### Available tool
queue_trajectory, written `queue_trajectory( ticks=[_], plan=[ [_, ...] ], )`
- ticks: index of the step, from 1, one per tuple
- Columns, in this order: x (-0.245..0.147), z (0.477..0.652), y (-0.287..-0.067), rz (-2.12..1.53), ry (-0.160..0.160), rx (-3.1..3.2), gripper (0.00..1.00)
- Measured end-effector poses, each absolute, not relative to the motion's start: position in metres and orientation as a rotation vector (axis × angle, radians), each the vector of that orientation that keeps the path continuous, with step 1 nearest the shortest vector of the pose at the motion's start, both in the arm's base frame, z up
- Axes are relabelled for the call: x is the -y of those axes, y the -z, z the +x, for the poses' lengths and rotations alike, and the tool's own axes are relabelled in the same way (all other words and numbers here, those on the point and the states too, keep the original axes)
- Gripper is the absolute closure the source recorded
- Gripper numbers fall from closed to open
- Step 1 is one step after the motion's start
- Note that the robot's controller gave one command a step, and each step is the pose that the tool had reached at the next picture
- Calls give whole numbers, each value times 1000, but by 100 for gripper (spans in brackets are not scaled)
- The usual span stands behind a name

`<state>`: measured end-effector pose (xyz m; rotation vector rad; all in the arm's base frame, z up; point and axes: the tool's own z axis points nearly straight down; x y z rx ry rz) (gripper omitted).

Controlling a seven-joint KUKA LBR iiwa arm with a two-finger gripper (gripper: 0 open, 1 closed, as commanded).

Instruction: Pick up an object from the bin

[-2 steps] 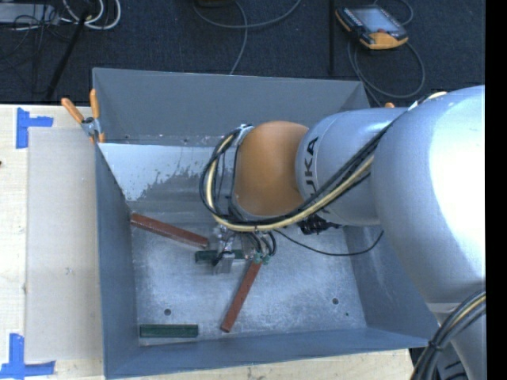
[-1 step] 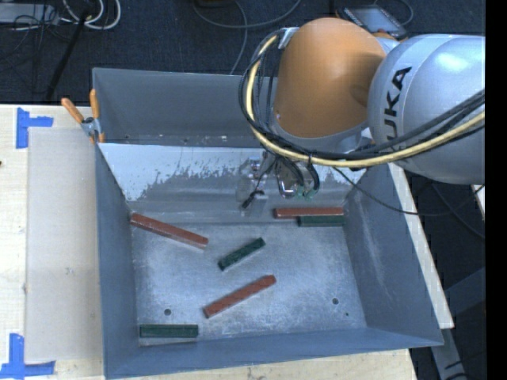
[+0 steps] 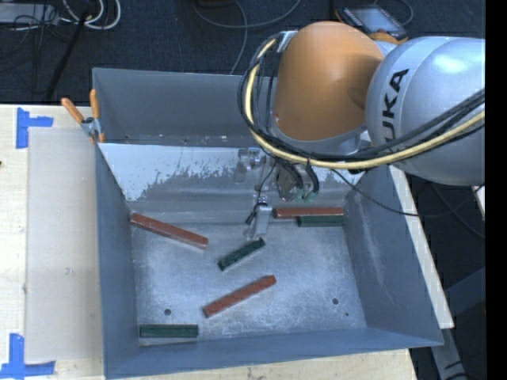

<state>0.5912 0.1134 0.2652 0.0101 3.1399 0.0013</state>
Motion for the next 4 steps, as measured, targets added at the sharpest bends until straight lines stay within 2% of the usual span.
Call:
queue_trajectory(
  ticks=[1,2,3,4],
  plan=[
    [-121,470,-202,42,3,-3153,0],
    [-72,501,-70,-151,4,-3147,0],
    [-73,502,-74,-145,0,-3141,100],
    [-86,525,-212,-156,-2,-3129,100]
  ],
)
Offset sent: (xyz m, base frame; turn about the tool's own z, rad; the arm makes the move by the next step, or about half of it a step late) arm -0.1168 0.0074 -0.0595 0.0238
